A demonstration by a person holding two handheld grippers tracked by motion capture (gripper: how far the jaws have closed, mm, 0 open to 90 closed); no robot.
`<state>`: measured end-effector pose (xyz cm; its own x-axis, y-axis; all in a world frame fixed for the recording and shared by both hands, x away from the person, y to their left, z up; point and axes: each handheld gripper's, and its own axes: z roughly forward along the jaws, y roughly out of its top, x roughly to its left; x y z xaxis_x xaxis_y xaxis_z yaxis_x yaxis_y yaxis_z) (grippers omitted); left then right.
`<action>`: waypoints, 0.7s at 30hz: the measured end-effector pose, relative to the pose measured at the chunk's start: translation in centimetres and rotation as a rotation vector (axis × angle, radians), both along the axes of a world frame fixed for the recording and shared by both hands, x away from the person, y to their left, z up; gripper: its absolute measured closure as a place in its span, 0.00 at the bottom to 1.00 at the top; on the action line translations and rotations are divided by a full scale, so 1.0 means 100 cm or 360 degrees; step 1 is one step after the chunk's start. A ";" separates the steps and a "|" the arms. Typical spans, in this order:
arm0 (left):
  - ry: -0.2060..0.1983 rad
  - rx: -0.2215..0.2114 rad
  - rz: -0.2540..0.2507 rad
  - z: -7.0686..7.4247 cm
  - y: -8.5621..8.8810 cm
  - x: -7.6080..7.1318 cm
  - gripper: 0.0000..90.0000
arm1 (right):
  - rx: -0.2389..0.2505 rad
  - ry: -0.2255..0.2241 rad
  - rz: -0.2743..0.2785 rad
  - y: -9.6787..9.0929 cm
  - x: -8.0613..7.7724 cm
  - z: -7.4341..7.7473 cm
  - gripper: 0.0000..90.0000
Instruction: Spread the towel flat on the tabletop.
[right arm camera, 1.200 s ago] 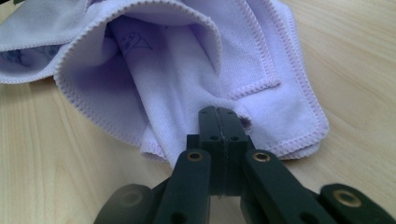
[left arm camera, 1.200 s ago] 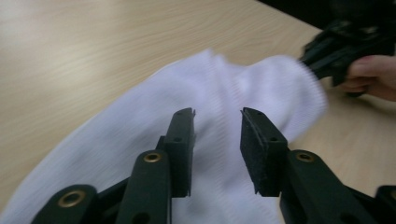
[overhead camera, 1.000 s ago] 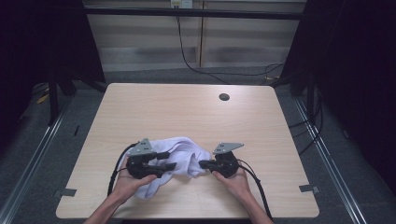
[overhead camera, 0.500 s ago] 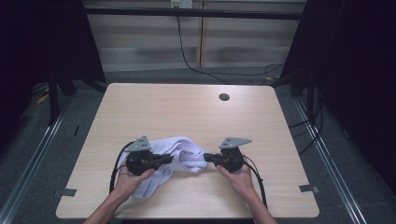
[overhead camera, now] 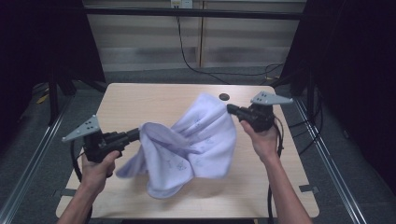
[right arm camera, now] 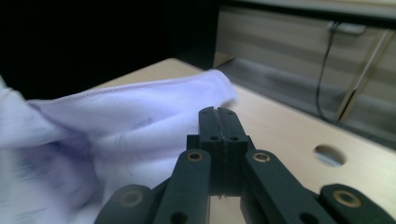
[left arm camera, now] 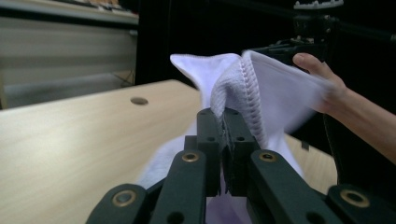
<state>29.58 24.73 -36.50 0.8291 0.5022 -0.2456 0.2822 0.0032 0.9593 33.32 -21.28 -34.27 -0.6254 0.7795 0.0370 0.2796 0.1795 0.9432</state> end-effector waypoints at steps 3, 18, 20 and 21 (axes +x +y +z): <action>-0.0011 -0.0074 0.0059 0.008 0.016 0.001 0.97 | -0.0029 -0.0045 -0.0078 -0.010 0.013 0.024 1.00; 0.0381 0.0138 0.0299 -0.073 0.046 0.027 0.87 | -0.0190 0.0243 -0.0245 -0.031 0.045 -0.031 0.66; 0.0383 0.0134 0.0313 -0.073 0.049 0.025 0.78 | -0.0181 0.0255 -0.0197 -0.026 0.033 -0.039 0.65; 0.0386 0.0115 0.0319 -0.071 0.051 0.024 0.71 | -0.0158 0.0248 -0.0175 -0.024 0.026 -0.043 0.64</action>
<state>31.96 29.83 -43.60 0.6335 0.6732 -0.3815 0.5032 0.0161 0.8640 35.96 -23.68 -38.58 -0.5291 0.8473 0.0463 0.4438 0.2299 0.8661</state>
